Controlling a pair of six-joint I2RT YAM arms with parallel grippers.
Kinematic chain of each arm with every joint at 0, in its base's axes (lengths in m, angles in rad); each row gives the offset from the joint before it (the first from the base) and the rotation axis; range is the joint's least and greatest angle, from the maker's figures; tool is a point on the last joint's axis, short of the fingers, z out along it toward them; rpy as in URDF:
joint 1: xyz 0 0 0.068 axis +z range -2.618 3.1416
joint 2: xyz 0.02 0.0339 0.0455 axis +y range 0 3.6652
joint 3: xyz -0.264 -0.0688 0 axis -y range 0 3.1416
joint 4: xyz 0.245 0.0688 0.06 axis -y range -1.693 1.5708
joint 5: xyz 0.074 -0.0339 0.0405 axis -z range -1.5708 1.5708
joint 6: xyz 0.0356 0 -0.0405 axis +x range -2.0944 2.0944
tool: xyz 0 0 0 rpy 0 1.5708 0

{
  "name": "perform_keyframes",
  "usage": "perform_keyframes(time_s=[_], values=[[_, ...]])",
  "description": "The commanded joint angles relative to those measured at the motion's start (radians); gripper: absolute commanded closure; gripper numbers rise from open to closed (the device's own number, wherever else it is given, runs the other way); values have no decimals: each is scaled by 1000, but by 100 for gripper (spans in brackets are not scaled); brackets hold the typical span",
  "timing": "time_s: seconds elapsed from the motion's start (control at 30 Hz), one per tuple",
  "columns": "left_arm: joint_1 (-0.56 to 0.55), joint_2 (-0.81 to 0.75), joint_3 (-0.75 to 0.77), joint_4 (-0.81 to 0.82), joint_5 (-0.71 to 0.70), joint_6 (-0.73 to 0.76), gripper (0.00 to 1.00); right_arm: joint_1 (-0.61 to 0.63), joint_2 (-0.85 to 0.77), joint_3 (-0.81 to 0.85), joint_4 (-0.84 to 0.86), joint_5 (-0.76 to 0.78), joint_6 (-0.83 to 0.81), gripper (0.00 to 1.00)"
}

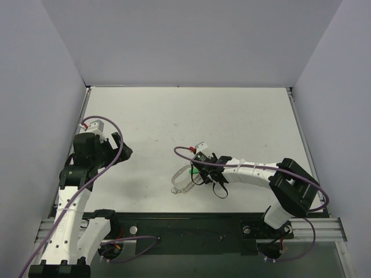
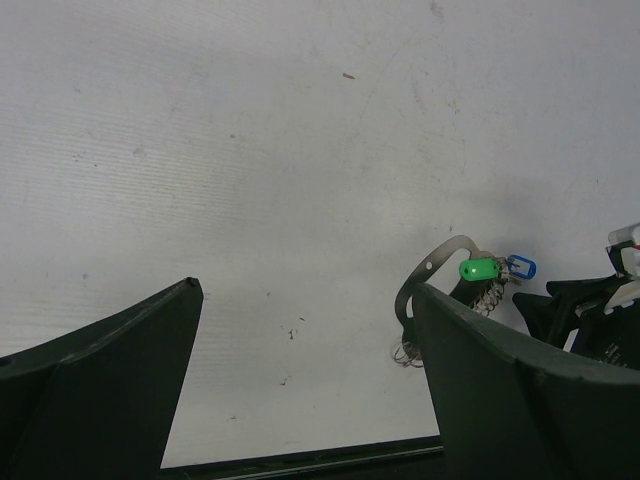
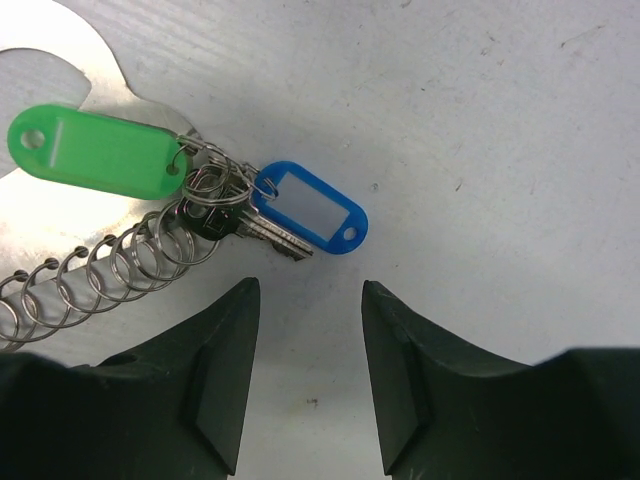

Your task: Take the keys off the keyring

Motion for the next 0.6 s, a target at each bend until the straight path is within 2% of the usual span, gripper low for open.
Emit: perform_keyframes(time_s=[0.0, 0.2, 0.57], values=[[9, -2, 1, 42, 8, 7, 3, -27, 12, 2, 2, -55, -39, 58], [10, 0, 1, 42, 4, 5, 3, -54, 20, 3, 48, -169, -56, 56], [21, 3, 1, 44, 10, 7, 3, -94, -129, 28, 8, -252, -53, 51]])
